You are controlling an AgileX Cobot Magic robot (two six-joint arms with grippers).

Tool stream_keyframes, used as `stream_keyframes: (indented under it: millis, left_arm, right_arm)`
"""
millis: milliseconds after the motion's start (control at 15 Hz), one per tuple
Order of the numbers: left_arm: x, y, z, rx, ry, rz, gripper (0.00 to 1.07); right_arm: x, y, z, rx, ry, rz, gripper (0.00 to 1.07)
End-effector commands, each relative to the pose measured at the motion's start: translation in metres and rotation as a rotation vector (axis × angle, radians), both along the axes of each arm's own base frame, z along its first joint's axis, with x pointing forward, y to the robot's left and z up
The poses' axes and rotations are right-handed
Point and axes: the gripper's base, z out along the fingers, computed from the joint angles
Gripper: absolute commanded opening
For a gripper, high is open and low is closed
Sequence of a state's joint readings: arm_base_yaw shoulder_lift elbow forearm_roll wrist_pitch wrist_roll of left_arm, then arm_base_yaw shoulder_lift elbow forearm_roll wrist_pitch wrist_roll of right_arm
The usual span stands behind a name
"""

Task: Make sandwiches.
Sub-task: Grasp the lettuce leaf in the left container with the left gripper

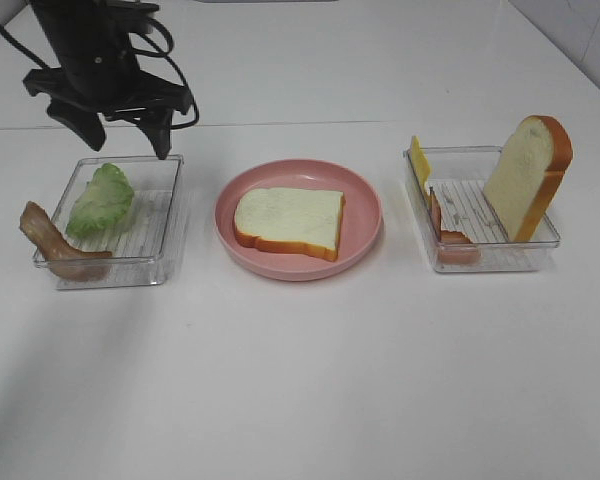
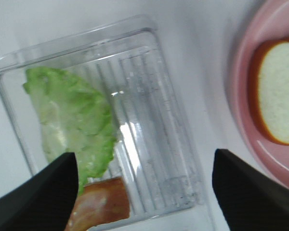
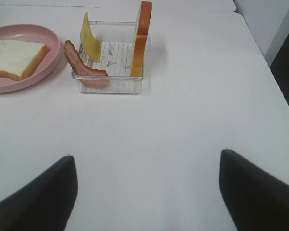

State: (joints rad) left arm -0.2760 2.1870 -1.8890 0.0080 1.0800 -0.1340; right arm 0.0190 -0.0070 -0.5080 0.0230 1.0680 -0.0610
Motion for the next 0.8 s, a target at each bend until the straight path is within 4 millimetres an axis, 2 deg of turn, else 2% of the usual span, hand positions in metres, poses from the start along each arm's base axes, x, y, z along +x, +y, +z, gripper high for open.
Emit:
stream_keyframes:
  millis: [67,133,333,733,800]
  left_arm:
    - [0.005,0.033,0.005,-0.014,0.02,0.085,0.74]
    - [0.007,0.039,0.005,-0.015,0.015,0.1,0.74]
    - [0.012,0.04,-0.001,-0.02,-0.006,0.103,0.74]
    - [0.026,0.035,-0.048,-0.045,0.004,0.112,0.74]
    - [0.027,0.035,-0.05,-0.045,0.003,0.113,0.74]
  right_arm:
    - [-0.002,0.0,0.0,-0.008,-0.022,-0.004,0.76]
    - [-0.002,0.0,0.0,-0.008,-0.022,-0.004,0.76]
    - [-0.002,0.0,0.0,-0.008,-0.022,-0.004,0.76]
    - [-0.002,0.0,0.0,-0.008,-0.022,-0.004,0.76]
    - [-0.002,0.0,0.0,-0.008,-0.022,-0.004,0.76]
